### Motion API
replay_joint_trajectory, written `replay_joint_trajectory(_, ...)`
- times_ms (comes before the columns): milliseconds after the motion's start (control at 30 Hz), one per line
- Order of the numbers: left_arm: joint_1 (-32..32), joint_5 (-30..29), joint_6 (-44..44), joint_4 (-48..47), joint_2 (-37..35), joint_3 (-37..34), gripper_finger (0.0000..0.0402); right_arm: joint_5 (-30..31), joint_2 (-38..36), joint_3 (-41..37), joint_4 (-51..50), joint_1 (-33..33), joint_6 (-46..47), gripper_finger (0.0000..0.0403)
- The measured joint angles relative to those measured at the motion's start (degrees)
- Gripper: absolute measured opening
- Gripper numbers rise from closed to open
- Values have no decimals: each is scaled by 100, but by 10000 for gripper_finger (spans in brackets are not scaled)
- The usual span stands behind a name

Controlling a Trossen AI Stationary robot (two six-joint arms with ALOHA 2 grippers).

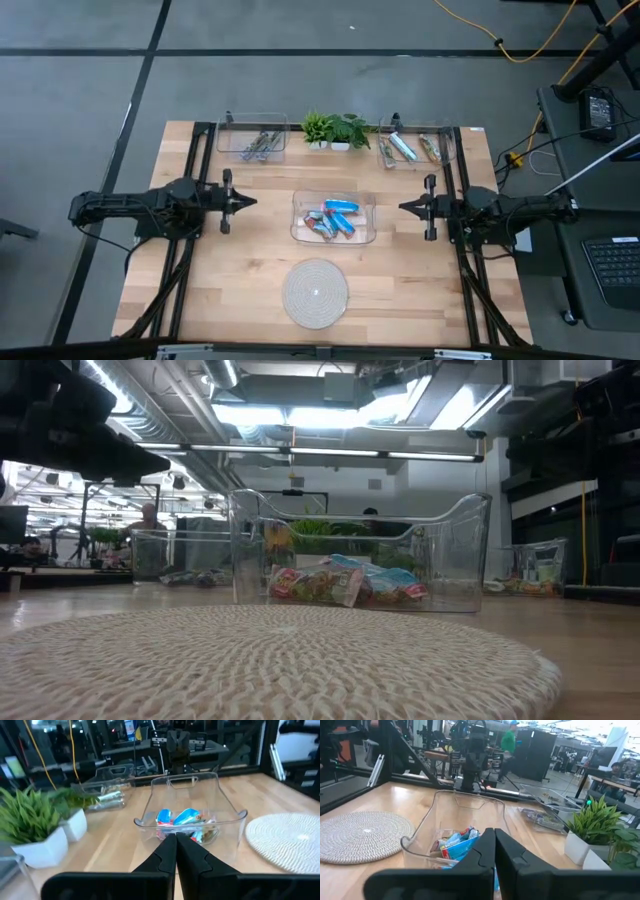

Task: Pick and place Granola Bars by type
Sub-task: Return to Home Position

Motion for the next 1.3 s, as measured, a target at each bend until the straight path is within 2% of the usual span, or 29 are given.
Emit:
replay_joint_trajectory(233,0,-2,281,0,0,0,4,-144,-5,0,-5,0,183,6)
replay_joint_trajectory(433,0,-2,289,0,0,0,3,-673,-350,0,-29,-2,-157,6)
replay_joint_trajectory(633,0,0,294,1,0,0,5,-584,-343,22,-150,-4,-257,6)
replay_joint_trajectory(800,0,1,293,2,0,0,2,-1171,-328,-4,-90,0,50,6)
replay_joint_trajectory(1300,0,3,294,2,0,0,3,-1204,-326,-4,-71,-4,496,6)
